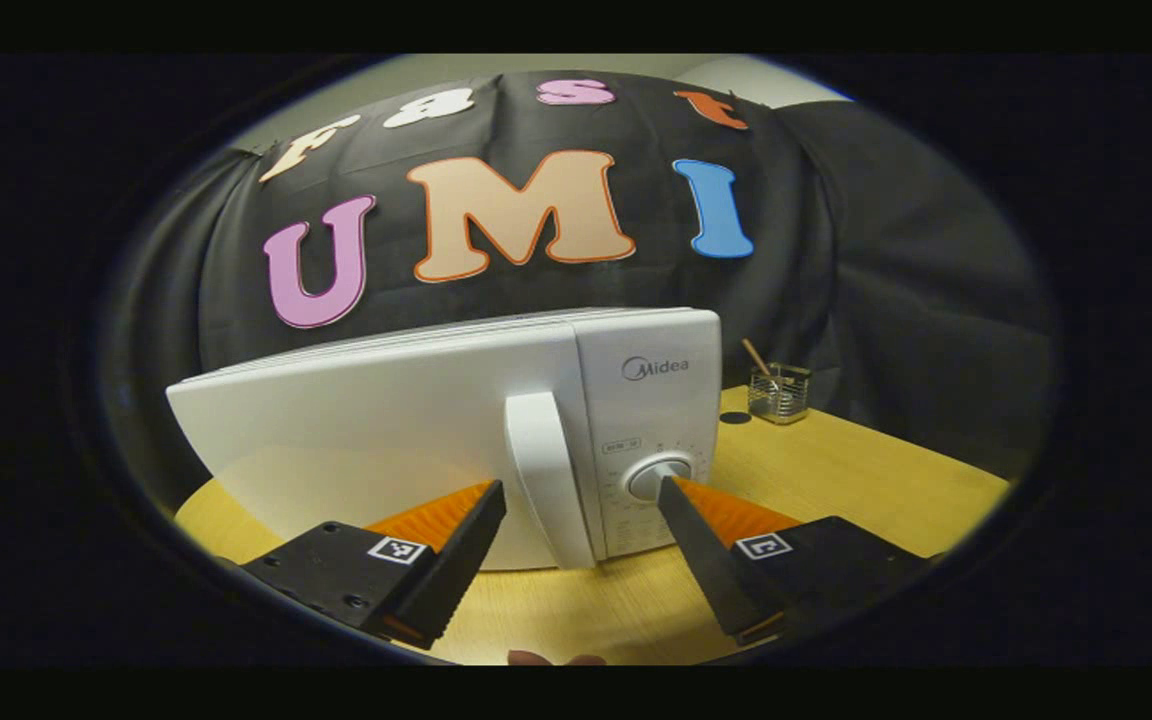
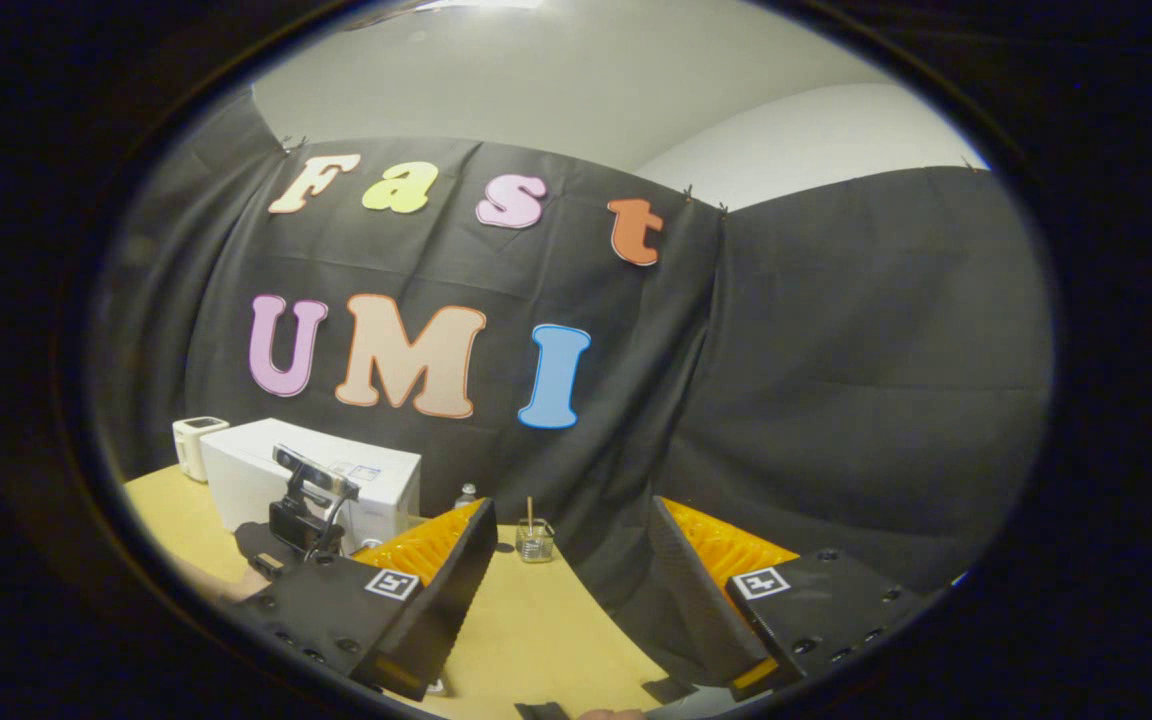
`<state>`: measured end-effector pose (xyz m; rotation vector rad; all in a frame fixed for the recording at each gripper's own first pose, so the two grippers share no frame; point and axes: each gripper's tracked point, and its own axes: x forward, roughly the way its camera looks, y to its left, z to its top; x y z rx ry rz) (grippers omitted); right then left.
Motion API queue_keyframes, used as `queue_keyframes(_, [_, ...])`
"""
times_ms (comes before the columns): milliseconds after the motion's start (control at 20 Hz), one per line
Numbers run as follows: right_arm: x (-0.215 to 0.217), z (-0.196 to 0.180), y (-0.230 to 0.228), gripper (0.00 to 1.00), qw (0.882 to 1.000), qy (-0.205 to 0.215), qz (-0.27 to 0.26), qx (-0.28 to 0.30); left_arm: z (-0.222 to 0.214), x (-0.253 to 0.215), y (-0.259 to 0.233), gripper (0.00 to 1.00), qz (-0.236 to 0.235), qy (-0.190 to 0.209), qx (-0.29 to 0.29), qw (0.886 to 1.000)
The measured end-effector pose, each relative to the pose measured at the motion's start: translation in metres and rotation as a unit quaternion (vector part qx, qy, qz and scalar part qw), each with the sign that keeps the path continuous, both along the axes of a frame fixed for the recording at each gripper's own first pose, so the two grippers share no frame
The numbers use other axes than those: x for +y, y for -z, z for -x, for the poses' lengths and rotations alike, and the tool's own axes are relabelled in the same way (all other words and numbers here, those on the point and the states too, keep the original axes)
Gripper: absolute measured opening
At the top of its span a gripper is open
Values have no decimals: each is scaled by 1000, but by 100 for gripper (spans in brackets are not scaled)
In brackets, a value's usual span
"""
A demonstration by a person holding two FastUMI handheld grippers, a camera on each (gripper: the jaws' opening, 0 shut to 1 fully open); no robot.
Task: Open the microwave oven with the left hand, put the food in, and close the microwave oven.
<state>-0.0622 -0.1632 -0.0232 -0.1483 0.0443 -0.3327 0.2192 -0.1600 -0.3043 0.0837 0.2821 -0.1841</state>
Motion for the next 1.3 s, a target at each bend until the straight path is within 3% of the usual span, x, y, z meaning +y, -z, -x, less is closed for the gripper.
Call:
queue_keyframes(200, [-7, 3, 5, 97, 1000, 7, -4, 4, -1, -5, 1, 91, 4, 5, 1, 1000])
queue_keyframes(300, [-8, 4, 9, 96, 1000, 7, -5, 11, -4, 2, 4, 82, -15, -9, 5, 1000])
queue_keyframes(350, [-9, 5, 11, 97, 1000, 7, -2, 14, -4, 8, 5, 65, -18, -18, 8, 1000])
queue_keyframes(400, [-11, 7, 11, 97, 1000, 7, 1, 15, -6, 10, 7, 58, -11, -23, 12, 1000])
queue_keyframes(450, [-11, 7, 11, 97, 1000, 7, 2, 16, -7, 11, 6, 42, 0, -26, 15, 1000])
queue_keyframes(550, [-13, 8, 13, 96, 1000, 7, 3, 20, -8, 9, 7, 27, 21, -26, 19, 999])
queue_keyframes(750, [-11, 7, 11, 97, 1000, 4, 2, 18, -8, 7, 4, 5, 36, -18, 17, 999])
queue_keyframes(1300, [-7, 0, 7, 97, 1000, -8, 4, 7, -1, 8, 4, 2, 51, -2, 35, 998])
